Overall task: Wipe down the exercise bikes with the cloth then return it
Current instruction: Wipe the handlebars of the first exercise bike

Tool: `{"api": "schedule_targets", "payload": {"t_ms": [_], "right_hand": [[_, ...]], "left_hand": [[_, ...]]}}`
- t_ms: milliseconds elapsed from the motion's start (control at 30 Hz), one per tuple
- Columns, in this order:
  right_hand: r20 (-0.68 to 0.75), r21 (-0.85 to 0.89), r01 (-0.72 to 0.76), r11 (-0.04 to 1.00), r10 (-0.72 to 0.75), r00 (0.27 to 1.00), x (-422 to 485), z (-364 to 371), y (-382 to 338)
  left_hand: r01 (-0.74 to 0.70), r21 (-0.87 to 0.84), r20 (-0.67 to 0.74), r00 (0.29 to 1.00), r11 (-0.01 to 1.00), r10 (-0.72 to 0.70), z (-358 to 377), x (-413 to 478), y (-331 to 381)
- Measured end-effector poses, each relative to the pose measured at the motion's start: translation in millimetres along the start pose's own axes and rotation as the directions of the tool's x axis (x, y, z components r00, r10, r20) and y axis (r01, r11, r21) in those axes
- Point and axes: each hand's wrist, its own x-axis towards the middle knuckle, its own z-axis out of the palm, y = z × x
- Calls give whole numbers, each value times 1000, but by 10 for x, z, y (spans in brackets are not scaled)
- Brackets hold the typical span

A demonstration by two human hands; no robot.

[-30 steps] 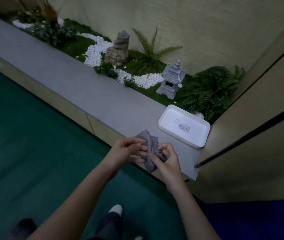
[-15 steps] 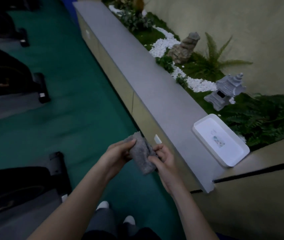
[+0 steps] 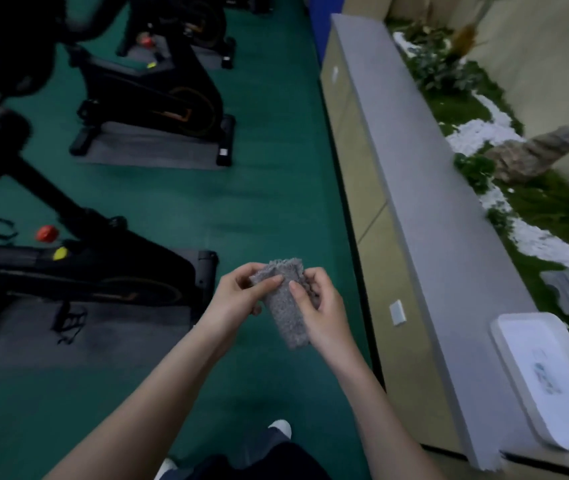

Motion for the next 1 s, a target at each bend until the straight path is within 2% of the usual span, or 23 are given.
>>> {"api": "schedule_targets", "payload": {"t_ms": [167,367,467,567,700,800,867,1000], "right_hand": [[32,-90,51,995,-49,998,-149,832,-138],[191,-154,102,983,-72,979,-471,1842,-333],[221,-183,145,972,-103,970,-618,2315,-438],[241,-219,178,959,-123,963,-745,2742,-502],[295,-250,221,943,-143,945,-887,3227,-556],[329,-263,266,927,-173,928,-953,3514,-595],[346,-281,277,919,-173,922,-958,3677,-613],[355,-290,279,915,-168,920,-866,3966,-692]], "left_hand": [[-23,69,-106,994,997,30,-886,-390,-30],[-61,132,-218,972,989,89,-1978,-1005,-58],[-7,254,-315,945,967,90,-2565,-1324,-157],[74,465,-409,902,882,140,-3142,-1660,-311],[164,766,-401,878,621,263,-3712,-2046,-500],[260,841,-418,869,474,265,-4000,-2251,-628],[310,847,-443,861,433,250,-4170,-2351,-706],[383,815,-504,839,435,205,-4492,-2485,-796]]}}
